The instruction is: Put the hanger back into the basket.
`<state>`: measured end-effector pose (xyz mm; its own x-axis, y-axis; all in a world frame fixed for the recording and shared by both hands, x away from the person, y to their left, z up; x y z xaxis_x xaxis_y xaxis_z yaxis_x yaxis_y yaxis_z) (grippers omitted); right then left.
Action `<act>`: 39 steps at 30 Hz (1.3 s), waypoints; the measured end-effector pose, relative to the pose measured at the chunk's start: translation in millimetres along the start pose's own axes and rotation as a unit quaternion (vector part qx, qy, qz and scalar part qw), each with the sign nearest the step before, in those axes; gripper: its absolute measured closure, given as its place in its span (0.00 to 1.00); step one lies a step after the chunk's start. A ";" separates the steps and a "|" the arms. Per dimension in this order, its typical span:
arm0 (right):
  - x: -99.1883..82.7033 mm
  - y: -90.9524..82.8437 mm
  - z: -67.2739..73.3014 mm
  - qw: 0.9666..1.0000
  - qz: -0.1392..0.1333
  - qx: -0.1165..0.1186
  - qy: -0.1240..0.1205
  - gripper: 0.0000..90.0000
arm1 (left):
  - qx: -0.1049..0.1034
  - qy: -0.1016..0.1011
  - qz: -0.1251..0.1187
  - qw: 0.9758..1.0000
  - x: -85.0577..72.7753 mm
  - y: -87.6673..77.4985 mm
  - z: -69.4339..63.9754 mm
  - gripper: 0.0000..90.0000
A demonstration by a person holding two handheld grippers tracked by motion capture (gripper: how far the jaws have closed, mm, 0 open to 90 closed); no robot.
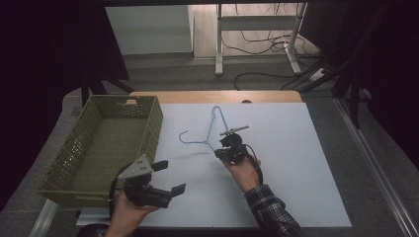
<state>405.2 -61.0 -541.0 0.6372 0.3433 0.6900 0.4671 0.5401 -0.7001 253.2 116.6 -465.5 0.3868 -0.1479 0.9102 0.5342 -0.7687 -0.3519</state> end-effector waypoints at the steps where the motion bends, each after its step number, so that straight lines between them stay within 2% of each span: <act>1: 0.0 0.0 0.0 1.000 0.000 0.000 0.000 0.96 | 0.001 0.007 0.008 1.000 -0.2 6.2 -1.4 0.03; 3: 0.2 -1.1 -0.3 1.000 0.000 0.001 0.001 0.96 | 0.008 0.023 0.021 0.999 0.1 17.6 -1.4 0.04; 5: 0.3 -1.9 -0.5 1.000 -0.001 0.002 0.003 0.96 | 0.016 0.027 0.025 0.999 1.9 27.7 1.7 0.05; 10: -0.2 -2.9 -1.2 1.000 -0.001 0.005 0.003 0.96 | 0.008 -0.018 0.026 0.999 1.2 52.3 17.2 0.05; 14: -0.5 -3.3 -1.9 1.000 0.000 0.005 0.005 0.96 | 0.021 -0.043 0.036 0.998 -6.3 68.9 34.9 0.06; 15: -0.7 -3.3 -2.1 1.000 0.000 0.006 0.006 0.96 | 0.028 -0.055 0.038 0.997 -9.5 76.1 44.3 0.09; 17: -0.8 -3.2 -2.2 1.000 0.000 0.006 0.005 0.96 | 0.031 -0.061 0.038 0.997 -11.0 79.8 49.0 0.10; 18: -0.7 -3.3 -2.2 1.000 0.000 0.006 0.005 0.96 | 0.044 -0.063 0.041 0.996 -13.9 86.7 58.2 0.11; 19: -0.7 -3.3 -2.2 1.000 0.000 0.006 0.005 0.96 | 0.044 -0.063 0.041 0.996 -13.9 86.7 58.2 0.12; 23: -0.6 -3.5 -2.6 1.000 0.000 0.007 0.006 0.96 | 0.070 -0.064 0.042 0.995 -16.9 97.1 76.6 0.15; 26: -1.0 -3.3 -2.9 1.000 0.000 0.008 0.006 0.96 | 0.075 -0.074 0.040 0.994 -18.0 105.4 87.3 0.21; 28: -1.1 -3.4 -3.0 1.000 0.000 0.008 0.006 0.96 | 0.065 -0.091 0.032 0.993 -17.7 110.1 92.6 0.28; 30: -1.3 -3.8 -3.3 1.000 0.001 0.009 0.007 0.96 | 0.072 -0.090 0.033 0.993 -17.1 113.7 98.4 0.37; 31: -1.3 -3.8 -3.3 1.000 0.001 0.009 0.007 0.96 | 0.072 -0.088 0.033 0.993 -16.5 115.4 100.8 0.37; 34: -1.6 -4.4 -3.6 1.000 0.002 0.010 0.006 0.96 | 0.066 -0.081 0.027 0.994 -13.1 118.2 105.9 0.45; 39: -2.8 -4.4 -4.0 1.000 0.005 0.013 0.006 0.96 | 0.055 -0.078 0.014 0.995 -8.4 119.8 110.8 0.51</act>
<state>403.8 -67.4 -540.7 0.6498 0.3394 0.6802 0.4446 0.5562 -0.7022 397.3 94.8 -539.4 0.5105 -0.0634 0.8575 0.5973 -0.6913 -0.4067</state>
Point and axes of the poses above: each handheld gripper's, and its own axes: y roughly forward along the jaws, x roughly out of its top, z roughly to its left, the point moved 7 cm from there along y, roughly forward along the jaws, and after that the axes turned 6 degrees about -z, right-handed, at the moved point
